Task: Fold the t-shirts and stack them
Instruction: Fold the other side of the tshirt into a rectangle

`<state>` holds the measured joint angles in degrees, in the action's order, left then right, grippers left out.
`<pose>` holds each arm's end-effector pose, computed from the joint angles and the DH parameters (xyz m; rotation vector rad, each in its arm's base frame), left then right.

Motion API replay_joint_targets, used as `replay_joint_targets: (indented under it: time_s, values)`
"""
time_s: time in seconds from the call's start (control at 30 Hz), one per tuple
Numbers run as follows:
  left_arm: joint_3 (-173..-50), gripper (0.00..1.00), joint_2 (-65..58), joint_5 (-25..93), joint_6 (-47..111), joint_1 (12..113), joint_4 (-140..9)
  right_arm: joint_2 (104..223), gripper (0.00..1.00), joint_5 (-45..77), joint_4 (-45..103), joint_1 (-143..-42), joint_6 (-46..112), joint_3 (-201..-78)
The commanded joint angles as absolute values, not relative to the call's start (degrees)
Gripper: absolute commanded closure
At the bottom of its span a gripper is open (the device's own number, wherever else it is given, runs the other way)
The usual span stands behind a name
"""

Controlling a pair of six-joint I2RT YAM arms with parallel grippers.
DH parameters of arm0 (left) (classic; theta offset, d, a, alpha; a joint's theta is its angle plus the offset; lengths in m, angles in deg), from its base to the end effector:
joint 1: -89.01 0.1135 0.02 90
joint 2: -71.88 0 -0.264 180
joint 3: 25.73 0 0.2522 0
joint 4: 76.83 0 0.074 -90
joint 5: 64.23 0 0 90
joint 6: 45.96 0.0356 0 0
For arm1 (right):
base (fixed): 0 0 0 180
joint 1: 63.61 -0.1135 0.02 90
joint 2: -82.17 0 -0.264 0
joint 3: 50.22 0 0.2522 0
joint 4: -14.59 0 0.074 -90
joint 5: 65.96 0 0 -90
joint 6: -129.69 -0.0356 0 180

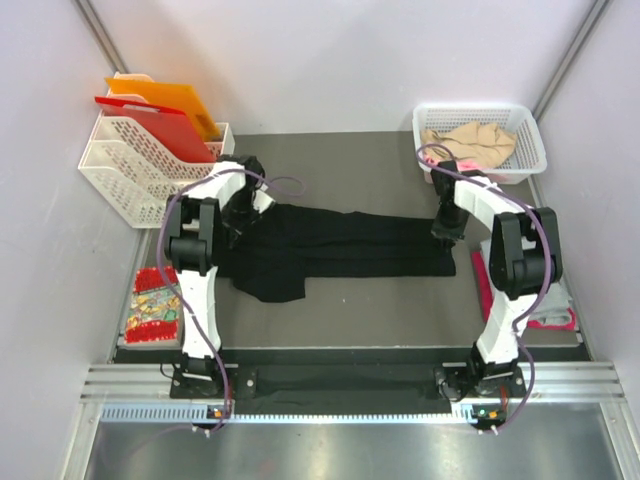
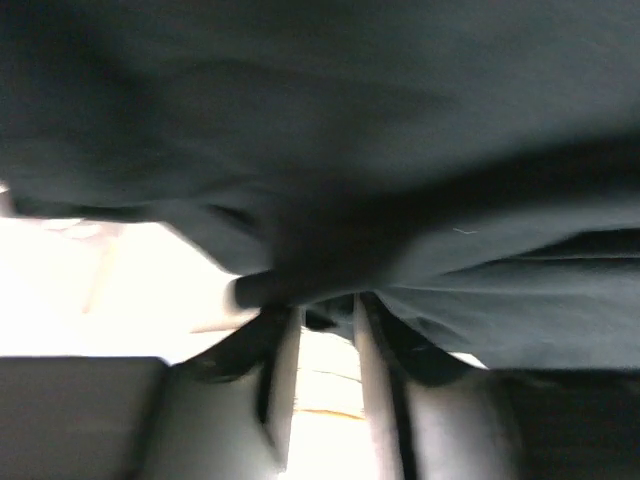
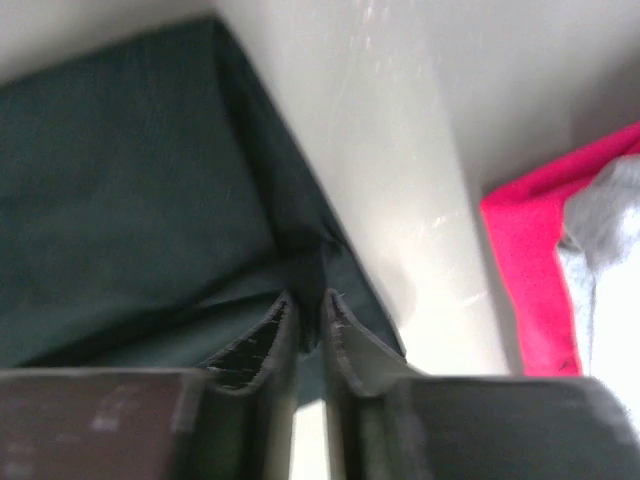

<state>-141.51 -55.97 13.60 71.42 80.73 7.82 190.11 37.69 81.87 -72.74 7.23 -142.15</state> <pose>0.4126 -0.0525 0.1612 -0.9295 -2.8291 -0.2840 0.3532 0.0483 0.1873 0.6138 2.8714 -0.2674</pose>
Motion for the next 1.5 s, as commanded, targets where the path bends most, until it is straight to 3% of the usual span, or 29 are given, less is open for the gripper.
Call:
replay_joint_targets:
  time_s: [0.0, 0.13, 0.23, 0.33, 0.57, 0.77, 1.13, 1.47]
  values:
    - [-149.8, 0.56, -54.4, 9.6, 69.5, 83.2, 6.1, 192.2, 0.78, 45.5, 81.0, -71.5, 9.3, -147.9]
    - [-154.5, 0.49, -51.1, 11.3, 68.8, 83.2, 7.2, 191.9, 0.58, 46.9, 81.3, -71.5, 10.5, -150.2]
    - [-157.3, 0.38, -48.4, 13.0, 67.7, 83.1, 9.6, 192.3, 0.52, 47.3, 82.2, -71.4, 11.4, -152.6]
    - [-156.6, 0.36, -44.9, 16.3, 66.2, 83.0, 13.4, 191.3, 0.52, 47.2, 83.5, -71.6, 12.2, -154.7]
    - [-129.1, 0.33, -30.7, 16.2, 69.2, 77.8, 11.9, 183.9, 0.52, 40.8, 82.1, -81.2, 14.2, -149.9]
    - [-115.9, 0.32, -23.1, 16.0, 70.0, 72.8, 8.7, 181.8, 0.53, 37.9, 81.1, -85.3, 12.2, -144.9]
    - [-103.6, 0.31, -19.3, 15.8, 69.2, 68.9, -0.6, 183.0, 0.55, 37.7, 80.2, -85.3, 12.1, -143.3]
    - [-106.4, 0.31, -27.6, 14.2, 70.2, 68.9, -8.1, 182.7, 0.57, 37.6, 80.3, -85.4, 12.3, -143.6]
